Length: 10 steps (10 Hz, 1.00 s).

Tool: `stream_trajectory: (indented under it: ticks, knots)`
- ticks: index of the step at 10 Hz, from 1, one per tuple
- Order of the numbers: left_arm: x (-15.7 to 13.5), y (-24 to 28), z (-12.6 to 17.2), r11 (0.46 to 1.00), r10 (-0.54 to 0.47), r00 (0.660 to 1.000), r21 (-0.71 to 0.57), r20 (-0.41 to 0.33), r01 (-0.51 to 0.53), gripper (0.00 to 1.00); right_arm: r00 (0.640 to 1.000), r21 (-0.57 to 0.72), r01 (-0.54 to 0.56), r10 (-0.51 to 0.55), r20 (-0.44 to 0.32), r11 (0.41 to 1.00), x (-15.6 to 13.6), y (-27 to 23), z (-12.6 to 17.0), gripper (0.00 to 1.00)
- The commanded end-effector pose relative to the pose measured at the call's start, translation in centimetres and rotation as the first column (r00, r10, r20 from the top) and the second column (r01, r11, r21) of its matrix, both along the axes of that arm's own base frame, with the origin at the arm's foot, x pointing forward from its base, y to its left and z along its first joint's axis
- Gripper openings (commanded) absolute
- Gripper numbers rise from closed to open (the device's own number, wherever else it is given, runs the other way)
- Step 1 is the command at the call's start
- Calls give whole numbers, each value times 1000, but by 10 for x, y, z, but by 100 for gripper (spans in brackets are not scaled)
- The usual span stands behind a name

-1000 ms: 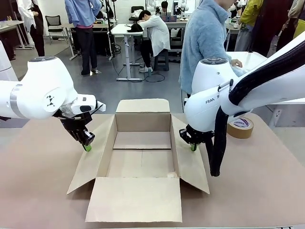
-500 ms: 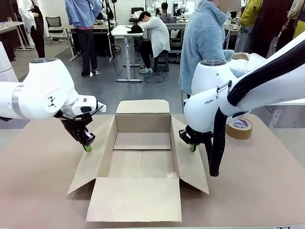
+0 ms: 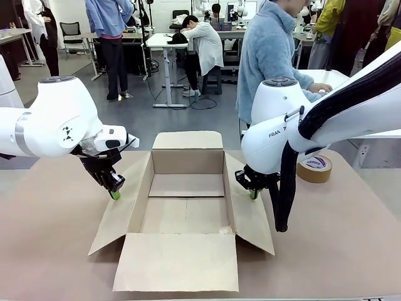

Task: Wrap the clocks to prevent damage.
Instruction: Once the human has placed the objects inside and stepped back, release both hands from the side flaps of the Package Box.

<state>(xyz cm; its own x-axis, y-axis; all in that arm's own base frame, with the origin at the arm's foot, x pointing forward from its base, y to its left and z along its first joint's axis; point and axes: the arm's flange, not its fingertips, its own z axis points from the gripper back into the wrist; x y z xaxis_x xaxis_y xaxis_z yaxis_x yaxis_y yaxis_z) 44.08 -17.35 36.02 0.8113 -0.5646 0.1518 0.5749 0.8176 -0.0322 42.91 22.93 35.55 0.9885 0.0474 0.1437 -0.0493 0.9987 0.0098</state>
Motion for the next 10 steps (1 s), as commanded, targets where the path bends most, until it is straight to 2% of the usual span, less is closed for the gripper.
stream_trajectory:
  ticks: [1,10]
  knots:
    - [-1,0,-1,1000,-2,1000,4,-9,2,0,1000,-19,14,-14,9,1000,-1,1,-1,1]
    - [-1,0,-1,1000,-2,1000,4,-9,2,0,1000,-19,14,-14,9,1000,-1,1,-1,1]
